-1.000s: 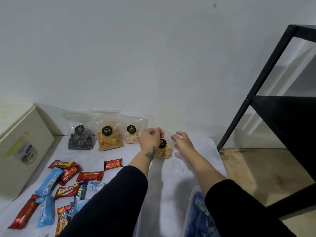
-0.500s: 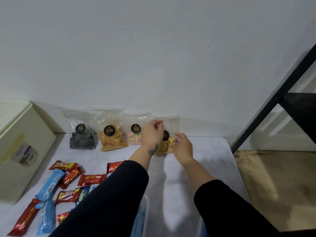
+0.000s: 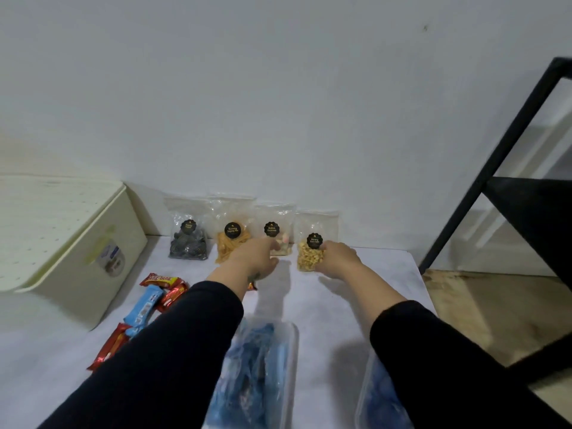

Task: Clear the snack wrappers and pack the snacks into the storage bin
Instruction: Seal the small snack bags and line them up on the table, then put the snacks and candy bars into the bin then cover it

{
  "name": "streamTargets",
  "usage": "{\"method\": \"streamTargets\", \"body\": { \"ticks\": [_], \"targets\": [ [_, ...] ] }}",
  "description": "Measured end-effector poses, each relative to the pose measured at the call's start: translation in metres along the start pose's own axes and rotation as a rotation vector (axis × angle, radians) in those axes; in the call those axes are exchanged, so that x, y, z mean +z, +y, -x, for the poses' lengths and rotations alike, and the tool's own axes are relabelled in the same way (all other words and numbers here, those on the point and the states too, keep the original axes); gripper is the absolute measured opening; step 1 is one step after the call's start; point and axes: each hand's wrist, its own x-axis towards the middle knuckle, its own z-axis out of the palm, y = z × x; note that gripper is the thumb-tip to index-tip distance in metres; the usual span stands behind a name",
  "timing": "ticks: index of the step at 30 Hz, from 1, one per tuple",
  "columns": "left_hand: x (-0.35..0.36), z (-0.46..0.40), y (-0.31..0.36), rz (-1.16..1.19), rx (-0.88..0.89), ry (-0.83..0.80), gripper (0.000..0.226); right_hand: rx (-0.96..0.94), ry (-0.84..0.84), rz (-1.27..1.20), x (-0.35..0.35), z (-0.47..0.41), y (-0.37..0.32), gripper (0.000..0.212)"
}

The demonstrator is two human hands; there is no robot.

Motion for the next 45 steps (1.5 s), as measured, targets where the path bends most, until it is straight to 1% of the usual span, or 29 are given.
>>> {"method": "streamTargets", "body": {
  "ticks": [4, 6, 11, 17, 23, 27, 30, 34, 38, 41, 45],
  "targets": [
    [-0.027, 0.038, -0.032, 0.021, -0.022, 0.049, 0.039, -0.081, -0.015, 0.054, -0.006, 0.042, -0.046, 0.052],
    [-0.043, 0.063, -0.054, -0.005, -0.023, 0.082, 0.041, -0.141, -0.004, 0.071, -0.004, 0.064, -0.074, 0.049],
    [-0.079, 0.128, -0.123, -0.017, -0.026, 0.211, 0.036, -0.244, 0.015, 0.096, 0.020, 0.117, -0.146, 0.051],
    [-0.104, 0.208, -0.229, 0.010, -0.122, 0.365, 0.040, -0.317, 0.044, 0.098, 0.071, 0.159, -0.230, 0.051],
    [-0.119, 0.255, -0.325, 0.038, -0.263, 0.398, 0.045, -0.370, -0.017, -0.012, 0.117, 0.177, -0.308, 0.056],
    [-0.130, 0.261, -0.373, 0.046, -0.303, 0.447, 0.046, -0.396, -0.005, -0.086, 0.128, 0.166, -0.355, 0.053],
    [-0.141, 0.257, -0.413, 0.042, -0.365, 0.427, 0.049, -0.396, 0.017, -0.206, 0.137, 0.140, -0.390, 0.056],
    [-0.160, 0.236, -0.463, 0.029, -0.441, 0.403, 0.050, -0.279, 0.082, -0.302, 0.146, 0.098, -0.431, 0.075],
    [-0.177, 0.210, -0.499, 0.008, -0.488, 0.388, 0.052, -0.162, 0.180, -0.305, 0.145, 0.059, -0.458, 0.082],
    [-0.189, 0.191, -0.526, -0.019, -0.528, 0.381, 0.056, -0.108, 0.230, -0.315, 0.144, 0.035, -0.464, 0.072],
    [-0.198, 0.173, -0.557, -0.155, -0.532, 0.341, 0.060, -0.083, 0.261, -0.333, 0.150, 0.016, -0.462, 0.054]
  ]
}}
